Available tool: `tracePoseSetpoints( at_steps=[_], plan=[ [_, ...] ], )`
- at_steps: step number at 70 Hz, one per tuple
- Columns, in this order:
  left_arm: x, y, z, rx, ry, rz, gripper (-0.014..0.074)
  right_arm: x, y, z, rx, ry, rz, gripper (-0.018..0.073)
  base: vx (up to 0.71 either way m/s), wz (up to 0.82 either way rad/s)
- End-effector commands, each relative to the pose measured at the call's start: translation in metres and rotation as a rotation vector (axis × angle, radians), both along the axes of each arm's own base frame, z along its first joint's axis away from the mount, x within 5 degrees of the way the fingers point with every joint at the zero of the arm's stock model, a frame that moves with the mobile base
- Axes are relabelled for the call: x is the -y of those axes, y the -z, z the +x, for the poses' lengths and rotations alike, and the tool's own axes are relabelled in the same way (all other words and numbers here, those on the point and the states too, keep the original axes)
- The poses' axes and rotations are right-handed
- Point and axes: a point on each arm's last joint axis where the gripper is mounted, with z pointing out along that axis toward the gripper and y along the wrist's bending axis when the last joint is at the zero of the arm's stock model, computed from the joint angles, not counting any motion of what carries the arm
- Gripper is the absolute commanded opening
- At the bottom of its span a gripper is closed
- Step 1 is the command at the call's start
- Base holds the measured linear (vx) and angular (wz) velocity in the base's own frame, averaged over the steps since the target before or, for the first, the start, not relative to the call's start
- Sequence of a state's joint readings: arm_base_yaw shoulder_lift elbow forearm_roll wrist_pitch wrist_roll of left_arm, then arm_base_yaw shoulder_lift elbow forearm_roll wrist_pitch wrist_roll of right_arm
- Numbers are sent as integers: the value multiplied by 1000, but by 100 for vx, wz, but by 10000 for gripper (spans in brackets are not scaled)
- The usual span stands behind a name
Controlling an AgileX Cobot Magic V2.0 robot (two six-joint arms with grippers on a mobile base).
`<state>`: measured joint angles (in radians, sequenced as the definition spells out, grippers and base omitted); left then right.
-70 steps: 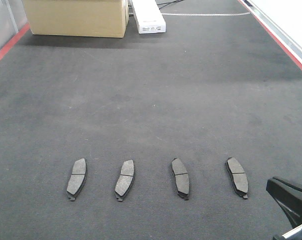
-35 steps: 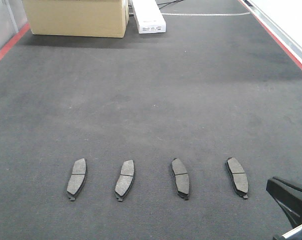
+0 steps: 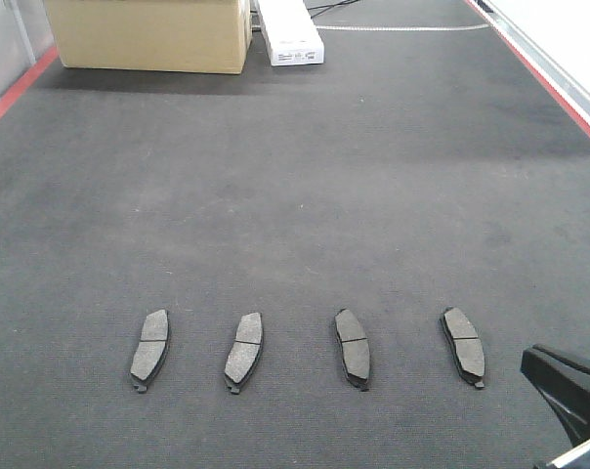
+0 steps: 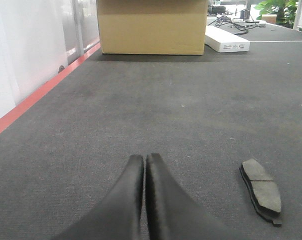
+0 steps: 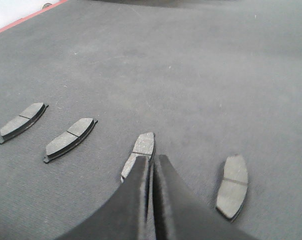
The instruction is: Move and align brake pads A on conveyor
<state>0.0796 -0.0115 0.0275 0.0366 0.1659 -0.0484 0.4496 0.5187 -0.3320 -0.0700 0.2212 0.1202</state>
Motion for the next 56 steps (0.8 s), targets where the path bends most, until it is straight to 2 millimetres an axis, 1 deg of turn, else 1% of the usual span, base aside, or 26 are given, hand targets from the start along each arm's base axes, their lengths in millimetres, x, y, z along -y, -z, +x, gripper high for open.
tracePoseSetpoints(
  at_steps=[1, 9, 17, 20, 26, 32, 39, 44, 48, 56],
  plan=[
    [1, 1, 1, 63, 11, -7, -6, 2, -20, 1, 156, 4, 5, -1, 0, 0],
    [1, 2, 1, 61, 11, -7, -6, 15, -28, -1, 225, 107, 27, -1, 0, 0],
    [1, 2, 1, 61, 11, -7, -6, 28, -33, -11, 281, 210, 23, -1, 0, 0],
    [1, 2, 1, 61, 11, -7, -6, 33, -30, -16, 314, 248, 14, -1, 0, 0],
    [1, 2, 1, 61, 11, -7, -6, 41, -12, -25, 356, 334, 27, -1, 0, 0],
    [1, 2, 1, 61, 11, -7, -6, 46, 17, -32, 366, 408, 76, -1, 0, 0],
    [1, 2, 1, 61, 11, -7, -6, 48, 47, -40, 370, 443, 92, -1, 0, 0],
    [1, 2, 1, 61, 11, -7, -6, 48, 63, -43, 371, 443, 94, -1, 0, 0],
    [1, 2, 1, 61, 11, -7, -6, 48, 66, -45, 342, 447, 83, -1, 0, 0],
    [1, 2, 1, 60, 11, -7, -6, 48, 66, -45, 341, 445, 74, -1, 0, 0]
  ],
)
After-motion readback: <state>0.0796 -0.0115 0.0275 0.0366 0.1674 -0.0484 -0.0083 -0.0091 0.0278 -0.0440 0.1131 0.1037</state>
